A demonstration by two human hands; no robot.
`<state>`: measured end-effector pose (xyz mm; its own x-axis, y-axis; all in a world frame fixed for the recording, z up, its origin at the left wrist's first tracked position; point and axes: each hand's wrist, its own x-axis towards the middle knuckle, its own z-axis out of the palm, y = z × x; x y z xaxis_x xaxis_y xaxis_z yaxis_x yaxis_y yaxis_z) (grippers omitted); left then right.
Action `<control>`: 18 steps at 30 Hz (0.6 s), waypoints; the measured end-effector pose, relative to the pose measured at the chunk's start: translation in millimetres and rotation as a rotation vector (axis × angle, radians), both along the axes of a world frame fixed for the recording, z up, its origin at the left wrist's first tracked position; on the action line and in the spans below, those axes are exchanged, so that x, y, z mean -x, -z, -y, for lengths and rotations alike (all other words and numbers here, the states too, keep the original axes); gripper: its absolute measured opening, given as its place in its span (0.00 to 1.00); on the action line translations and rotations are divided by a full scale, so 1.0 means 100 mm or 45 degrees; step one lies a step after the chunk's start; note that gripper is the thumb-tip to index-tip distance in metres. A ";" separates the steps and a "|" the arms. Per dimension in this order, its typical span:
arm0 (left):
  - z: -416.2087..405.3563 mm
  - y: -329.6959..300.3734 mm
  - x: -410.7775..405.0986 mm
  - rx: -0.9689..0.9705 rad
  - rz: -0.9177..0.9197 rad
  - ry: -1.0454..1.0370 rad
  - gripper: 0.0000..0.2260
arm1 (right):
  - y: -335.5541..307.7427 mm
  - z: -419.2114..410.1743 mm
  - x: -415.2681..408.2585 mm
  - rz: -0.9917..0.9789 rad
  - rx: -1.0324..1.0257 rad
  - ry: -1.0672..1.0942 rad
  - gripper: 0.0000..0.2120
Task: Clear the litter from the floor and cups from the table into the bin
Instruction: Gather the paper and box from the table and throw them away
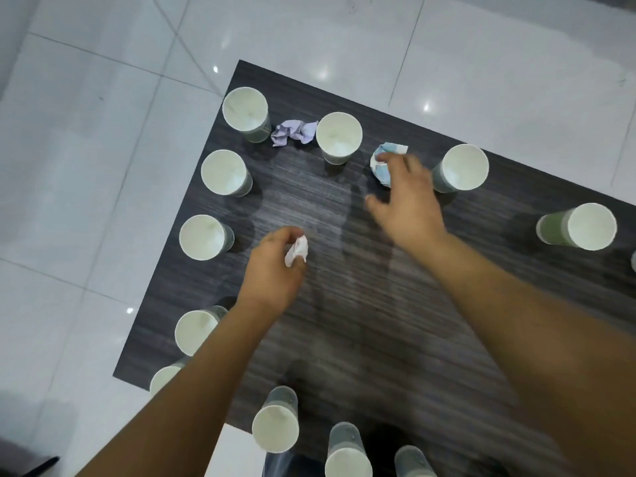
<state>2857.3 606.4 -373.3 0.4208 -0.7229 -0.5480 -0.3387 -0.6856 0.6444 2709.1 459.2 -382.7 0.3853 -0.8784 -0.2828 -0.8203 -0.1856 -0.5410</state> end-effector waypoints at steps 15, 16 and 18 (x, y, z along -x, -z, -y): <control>-0.31 0.09 -0.17 -0.025 0.086 0.199 0.17 | 0.40 0.38 -0.24 -0.440 -0.206 -0.016 0.29; -0.33 0.09 -0.15 -0.033 0.085 0.197 0.17 | 0.41 0.33 -0.21 -0.433 -0.194 -0.023 0.28; -0.37 0.09 -0.10 -0.046 0.092 0.214 0.17 | 0.41 0.17 -0.13 -0.421 -0.189 -0.043 0.27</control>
